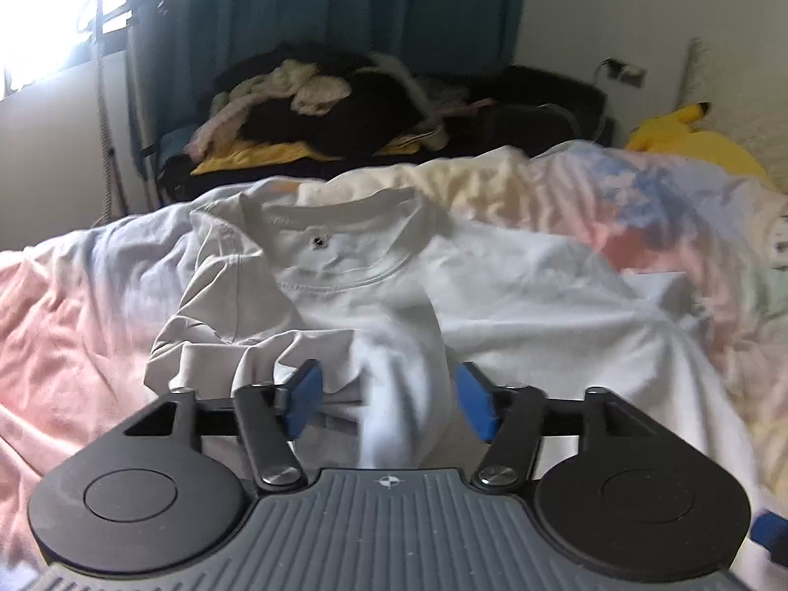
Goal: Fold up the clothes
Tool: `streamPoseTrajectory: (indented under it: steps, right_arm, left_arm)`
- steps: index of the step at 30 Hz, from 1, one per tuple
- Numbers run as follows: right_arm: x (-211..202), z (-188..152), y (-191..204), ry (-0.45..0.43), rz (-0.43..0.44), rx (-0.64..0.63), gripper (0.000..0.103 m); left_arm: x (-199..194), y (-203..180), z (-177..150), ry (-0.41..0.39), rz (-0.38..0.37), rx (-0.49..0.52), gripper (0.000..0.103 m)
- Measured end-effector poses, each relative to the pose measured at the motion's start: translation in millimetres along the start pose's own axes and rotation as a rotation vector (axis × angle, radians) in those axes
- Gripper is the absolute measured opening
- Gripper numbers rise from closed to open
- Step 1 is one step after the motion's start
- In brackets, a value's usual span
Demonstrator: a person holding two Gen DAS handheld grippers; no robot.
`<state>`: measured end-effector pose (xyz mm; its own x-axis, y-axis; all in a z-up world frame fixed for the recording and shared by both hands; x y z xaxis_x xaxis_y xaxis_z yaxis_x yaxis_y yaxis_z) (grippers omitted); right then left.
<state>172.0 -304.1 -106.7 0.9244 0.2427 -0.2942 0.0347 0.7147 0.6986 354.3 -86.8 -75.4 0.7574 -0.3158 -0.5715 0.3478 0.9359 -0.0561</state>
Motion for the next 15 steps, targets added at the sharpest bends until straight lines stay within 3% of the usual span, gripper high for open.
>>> streamPoseTrajectory:
  steps: [3, 11, 15]
  right_arm:
    - [-1.8, 0.0, 3.3, -0.002, 0.005, -0.011, 0.052]
    - [-9.7, 2.6, 18.6, -0.016, 0.021, -0.071, 0.052]
    - [-13.6, 0.4, 25.4, -0.009, 0.021, -0.093, 0.052]
  left_arm:
    - [-25.4, 4.1, -6.6, 0.000, -0.039, -0.011, 0.066]
    - [-113.2, 26.9, -63.3, 0.013, -0.103, -0.030, 0.066]
    - [-138.9, 33.5, -92.3, 0.031, -0.085, -0.011, 0.066]
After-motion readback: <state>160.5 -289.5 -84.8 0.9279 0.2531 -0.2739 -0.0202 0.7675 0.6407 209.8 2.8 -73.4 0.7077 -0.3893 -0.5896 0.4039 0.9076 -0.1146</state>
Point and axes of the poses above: each gripper's, at about its wrist camera, not at the fingertips, and x roughly the way its jaws point, y to its left, z to its top, the point moved 6 cm from there along x, roughly the way its jaws point, and after that the axes turned 3 degrees about -y, right-handed, at the moved point
